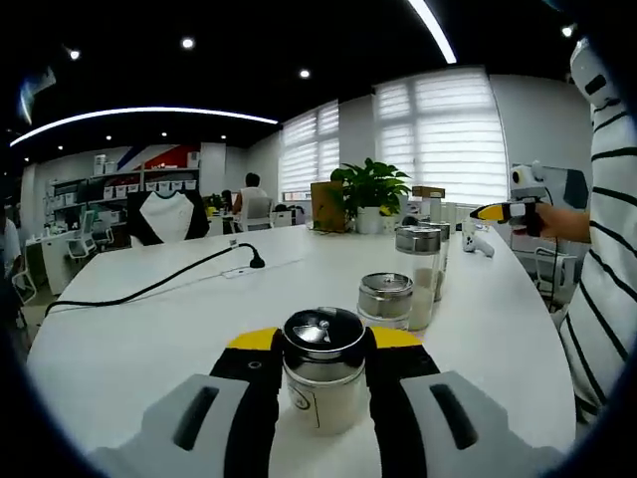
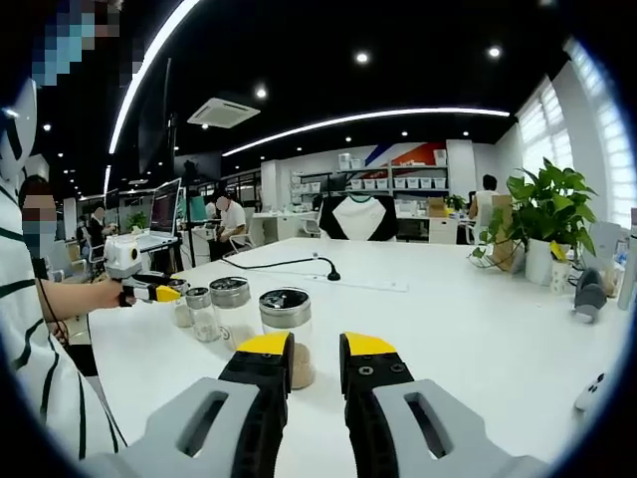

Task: Rotate the seasoning bottle until the label or dispensing opening points toward the visible target arrow and the bottle remains upright within the marked orientation range

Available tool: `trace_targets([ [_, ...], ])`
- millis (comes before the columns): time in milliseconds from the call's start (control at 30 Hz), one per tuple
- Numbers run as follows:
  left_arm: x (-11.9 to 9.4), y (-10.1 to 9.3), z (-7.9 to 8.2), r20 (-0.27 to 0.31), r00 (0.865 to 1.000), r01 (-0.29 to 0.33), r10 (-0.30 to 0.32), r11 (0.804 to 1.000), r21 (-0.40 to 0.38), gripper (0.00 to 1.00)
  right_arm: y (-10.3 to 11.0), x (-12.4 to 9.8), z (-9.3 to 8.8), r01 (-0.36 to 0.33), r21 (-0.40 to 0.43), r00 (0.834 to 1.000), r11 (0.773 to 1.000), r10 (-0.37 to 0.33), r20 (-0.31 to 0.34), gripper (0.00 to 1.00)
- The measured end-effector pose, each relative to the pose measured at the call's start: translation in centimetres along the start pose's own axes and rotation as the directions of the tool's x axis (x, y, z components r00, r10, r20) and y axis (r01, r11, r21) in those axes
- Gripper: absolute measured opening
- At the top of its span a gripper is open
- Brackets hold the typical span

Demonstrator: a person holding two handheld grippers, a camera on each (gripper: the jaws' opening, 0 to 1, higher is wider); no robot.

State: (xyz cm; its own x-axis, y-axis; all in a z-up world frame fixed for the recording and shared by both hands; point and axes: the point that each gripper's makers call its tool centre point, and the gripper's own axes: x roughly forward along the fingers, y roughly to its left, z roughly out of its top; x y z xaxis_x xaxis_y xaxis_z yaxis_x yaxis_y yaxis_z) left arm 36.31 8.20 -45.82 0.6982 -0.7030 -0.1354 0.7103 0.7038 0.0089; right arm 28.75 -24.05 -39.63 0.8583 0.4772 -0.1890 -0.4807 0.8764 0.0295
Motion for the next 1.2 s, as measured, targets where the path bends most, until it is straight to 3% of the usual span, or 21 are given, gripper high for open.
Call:
trace_targets([
  [233,-0.1,-0.1,0.2,0.012,0.992,-0.127,0.127,0.992,-0.015,0.33,-0.7,0.0,-0.6,0.026,0.016,1.0,1.0,-0.026,-0.01,0.16],
  [467,-0.2,-0.4,0.6,0.04,0.971,-0.232,0.234,0.972,-0.034,0.33,-1.4,-0.3,-0.4,0.052,0.029,0.999,0.998,-0.052,0.009,0.15],
  [667,-0.3,-0.3,0.8,0.056,0.946,-0.317,0.319,0.948,-0.03,0.33,-1.4,-0.3,-0.5,0.055,0.033,0.998,0.998,-0.056,0.006,0.15],
  [1000,-0.6,0.2,0.7,0.075,0.912,-0.401,0.404,0.915,-0.049,0.33,-1.2,-0.7,-0.4,0.065,0.028,0.998,0.997,-0.066,0.007,0.15],
  [1200,-0.7,0.3,0.7,0.084,0.906,-0.413,0.416,0.909,-0.051,0.33,-1.2,-1.0,-0.1,0.065,0.029,0.998,0.997,-0.066,0.022,0.15],
])
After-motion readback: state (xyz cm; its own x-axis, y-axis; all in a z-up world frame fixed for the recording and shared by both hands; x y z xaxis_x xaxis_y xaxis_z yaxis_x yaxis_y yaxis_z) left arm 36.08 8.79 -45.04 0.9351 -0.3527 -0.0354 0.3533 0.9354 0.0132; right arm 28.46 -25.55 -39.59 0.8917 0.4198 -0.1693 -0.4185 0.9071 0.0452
